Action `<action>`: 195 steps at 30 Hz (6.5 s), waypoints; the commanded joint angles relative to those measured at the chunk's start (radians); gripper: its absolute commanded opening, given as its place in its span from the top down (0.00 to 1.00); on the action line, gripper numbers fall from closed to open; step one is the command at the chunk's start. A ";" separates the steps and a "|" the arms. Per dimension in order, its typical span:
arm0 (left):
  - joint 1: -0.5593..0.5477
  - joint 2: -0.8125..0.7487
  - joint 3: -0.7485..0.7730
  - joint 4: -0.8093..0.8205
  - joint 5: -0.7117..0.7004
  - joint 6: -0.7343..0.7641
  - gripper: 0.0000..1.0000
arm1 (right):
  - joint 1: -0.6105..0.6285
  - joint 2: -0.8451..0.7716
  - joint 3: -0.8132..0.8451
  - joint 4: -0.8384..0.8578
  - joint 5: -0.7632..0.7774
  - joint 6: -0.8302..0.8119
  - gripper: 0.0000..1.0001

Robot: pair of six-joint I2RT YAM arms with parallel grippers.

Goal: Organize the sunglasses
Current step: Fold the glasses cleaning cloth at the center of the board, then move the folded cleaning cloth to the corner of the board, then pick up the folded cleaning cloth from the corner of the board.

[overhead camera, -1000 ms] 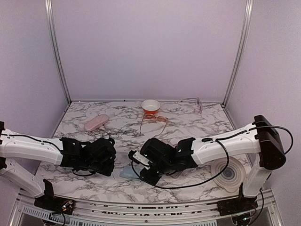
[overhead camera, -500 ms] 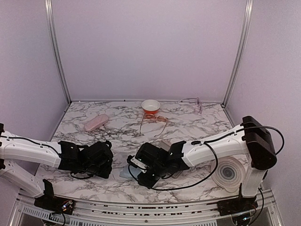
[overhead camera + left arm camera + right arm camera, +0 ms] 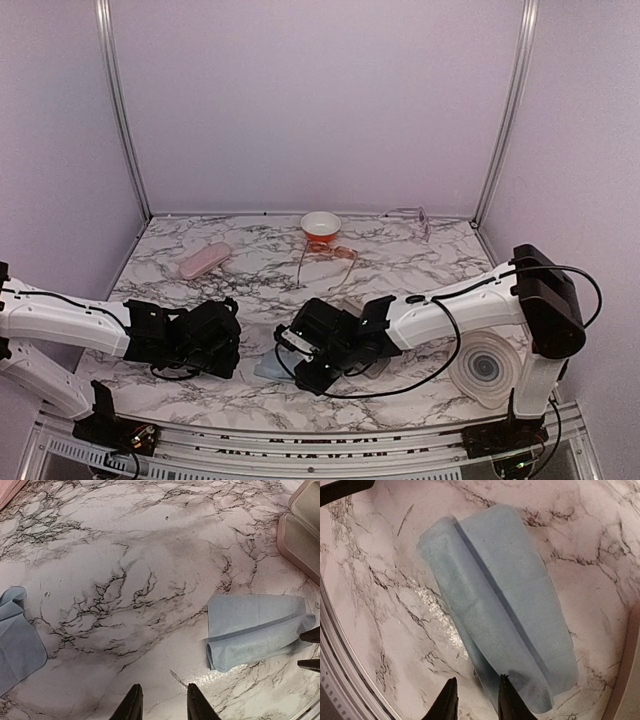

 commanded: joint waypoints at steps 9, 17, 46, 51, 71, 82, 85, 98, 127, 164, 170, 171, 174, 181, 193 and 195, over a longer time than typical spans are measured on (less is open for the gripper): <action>0.003 0.007 0.000 0.011 0.002 -0.004 0.69 | -0.023 0.018 0.022 0.025 0.007 -0.002 0.73; 0.003 0.015 0.006 0.014 0.017 0.000 0.70 | -0.060 0.040 0.030 0.047 0.012 0.000 0.73; -0.043 -0.046 0.012 0.074 0.129 0.148 0.69 | -0.097 -0.024 0.064 0.054 0.075 0.011 0.68; -0.043 -0.053 0.015 0.073 0.124 0.151 0.69 | -0.082 -0.113 -0.030 0.091 0.035 -0.028 0.69; -0.044 -0.163 -0.022 0.037 0.070 0.247 0.64 | 0.026 -0.029 -0.051 0.000 0.147 -0.153 0.75; -0.045 -0.188 -0.027 0.031 0.049 0.250 0.63 | 0.034 -0.045 -0.067 0.005 0.161 -0.154 0.84; -0.045 -0.188 -0.023 0.028 0.047 0.257 0.63 | 0.035 -0.046 -0.073 0.002 0.174 -0.155 0.89; -0.058 -0.175 -0.006 0.026 0.101 0.319 0.59 | 0.050 -0.113 -0.135 -0.013 0.180 -0.127 0.99; -0.365 0.159 -0.023 0.451 0.089 1.061 0.53 | 0.145 -0.377 -0.406 -0.093 0.145 0.033 0.99; -0.329 0.421 0.048 0.664 0.081 1.388 0.76 | 0.146 -0.435 -0.472 -0.097 0.159 0.065 0.99; -0.324 0.424 0.048 0.663 0.096 1.396 0.79 | 0.145 -0.440 -0.479 -0.095 0.163 0.069 0.99; -0.325 0.426 0.048 0.663 0.097 1.399 0.80 | 0.146 -0.441 -0.478 -0.095 0.164 0.069 0.99; -0.324 0.437 0.048 0.661 0.096 1.403 0.81 | 0.145 -0.444 -0.481 -0.094 0.165 0.069 0.99; -0.318 0.468 0.083 0.649 0.098 1.406 0.85 | 0.145 -0.456 -0.491 -0.093 0.171 0.073 0.99; -0.306 0.473 0.112 0.530 0.100 1.411 0.84 | 0.145 -0.480 -0.507 -0.091 0.177 0.086 1.00; -0.308 0.484 0.122 0.518 0.102 1.414 0.85 | 0.145 -0.478 -0.508 -0.089 0.176 0.085 1.00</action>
